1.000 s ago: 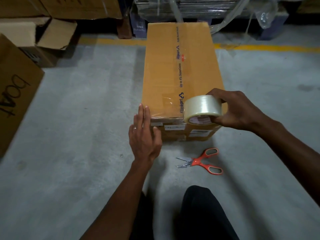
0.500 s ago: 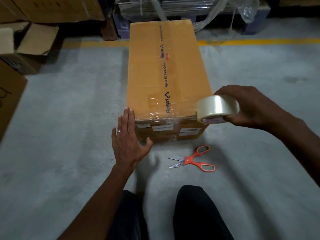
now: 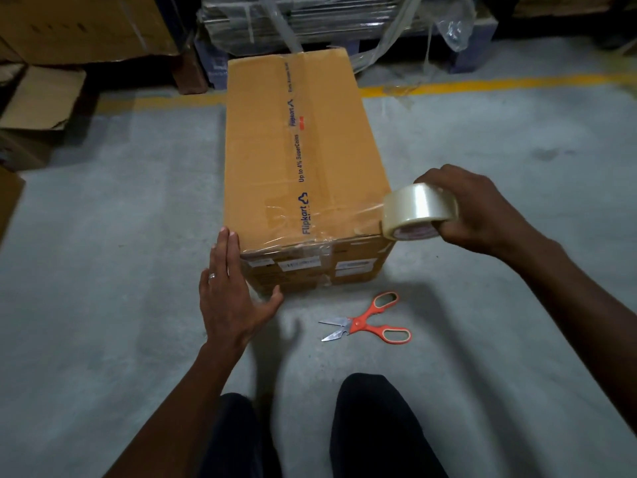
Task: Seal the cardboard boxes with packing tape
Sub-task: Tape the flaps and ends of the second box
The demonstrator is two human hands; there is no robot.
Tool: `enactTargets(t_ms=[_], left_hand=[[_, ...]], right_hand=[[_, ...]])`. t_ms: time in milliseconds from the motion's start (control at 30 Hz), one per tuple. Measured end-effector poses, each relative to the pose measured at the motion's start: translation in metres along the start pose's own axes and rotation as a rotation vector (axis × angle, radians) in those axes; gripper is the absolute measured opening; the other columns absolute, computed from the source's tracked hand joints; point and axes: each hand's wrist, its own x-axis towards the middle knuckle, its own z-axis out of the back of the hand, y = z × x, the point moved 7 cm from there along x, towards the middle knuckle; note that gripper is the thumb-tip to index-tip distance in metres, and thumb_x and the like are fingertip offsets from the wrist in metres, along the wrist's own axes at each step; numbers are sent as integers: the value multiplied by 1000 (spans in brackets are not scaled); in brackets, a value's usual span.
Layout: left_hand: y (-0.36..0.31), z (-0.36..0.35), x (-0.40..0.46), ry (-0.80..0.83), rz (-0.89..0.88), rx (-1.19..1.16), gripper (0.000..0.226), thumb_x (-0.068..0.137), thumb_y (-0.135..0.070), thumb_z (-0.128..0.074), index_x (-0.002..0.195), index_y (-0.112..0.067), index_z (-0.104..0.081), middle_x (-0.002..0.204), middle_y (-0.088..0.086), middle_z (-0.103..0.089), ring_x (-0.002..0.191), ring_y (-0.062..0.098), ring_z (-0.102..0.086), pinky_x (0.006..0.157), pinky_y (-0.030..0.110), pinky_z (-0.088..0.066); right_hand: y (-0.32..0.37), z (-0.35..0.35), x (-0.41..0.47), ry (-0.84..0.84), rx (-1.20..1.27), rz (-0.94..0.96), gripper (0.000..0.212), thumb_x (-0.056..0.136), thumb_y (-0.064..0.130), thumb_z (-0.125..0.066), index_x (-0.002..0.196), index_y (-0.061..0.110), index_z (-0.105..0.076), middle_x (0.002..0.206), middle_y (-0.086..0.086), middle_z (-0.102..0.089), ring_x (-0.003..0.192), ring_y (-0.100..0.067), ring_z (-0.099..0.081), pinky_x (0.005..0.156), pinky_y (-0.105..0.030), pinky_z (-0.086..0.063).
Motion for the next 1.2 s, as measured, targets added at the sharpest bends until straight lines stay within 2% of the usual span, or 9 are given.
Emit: enactTargets(t_ms=[167,267,367,600,700,800,900,1033,1200], left_hand=[[-6,4,-1,3,24,-16,123,69,-61,-72,164,-16,-9,172,1,-7,151,31,-31,106,59,-46],[-7,6,-1,16,6,14,122,68,-59,-72,164,-17,-9,171,3,-10,151,35,-29,104,63,-47],[-4,4,-1,38,10,48,123,69,-59,-72,163,-18,-6,171,3,-9,152,36,-27,105,64,-45],[1,4,-2,46,14,88,125,69,-57,-79,163,-17,-6,171,5,-10,154,37,-24,109,65,-41],[1,4,-2,77,29,143,123,70,-65,-68,163,-15,-7,173,4,-6,157,35,-13,116,64,-32],[-7,4,-1,74,43,220,124,69,-72,-60,164,-10,-8,173,6,-2,159,33,2,123,65,-13],[-33,6,8,45,-14,251,121,70,-68,-57,163,-4,-12,172,12,-2,158,34,7,124,63,2],[-90,-8,24,106,-258,221,121,71,-61,-60,164,-6,-4,172,13,-1,159,33,2,126,61,-6],[-100,-21,28,169,-248,298,121,68,-71,-55,164,-11,-12,172,9,-11,158,31,-11,126,54,-14]], right_hand=[[-24,-12,-17,-191,272,-133,50,67,-11,-68,110,13,-61,105,-5,-62,94,-24,-59,77,-47,-58],[-18,-8,-21,-225,240,-87,44,66,-1,-57,109,9,-62,102,-9,-59,92,-27,-57,69,-49,-56],[-17,1,-23,-219,178,-37,53,61,7,-51,112,14,-64,102,-4,-57,90,-24,-56,65,-38,-50],[-21,4,-31,-205,34,-113,64,58,25,-50,121,32,-62,103,5,-53,93,-26,-58,71,-42,-52],[-19,2,-33,-234,23,-121,67,58,24,-51,123,29,-64,105,2,-54,94,-28,-59,71,-42,-52],[-19,0,-34,-266,-2,-135,69,58,20,-53,126,25,-64,106,-1,-54,93,-30,-59,71,-39,-51],[-18,1,-33,-274,0,-139,69,58,20,-54,126,24,-66,105,-2,-54,92,-29,-59,70,-39,-51],[-21,2,-34,-253,-24,-154,68,59,20,-56,126,26,-65,106,0,-54,93,-28,-59,70,-38,-51],[-19,5,-37,-247,-74,-163,70,60,23,-56,129,27,-64,107,-1,-55,95,-30,-60,69,-41,-53]])
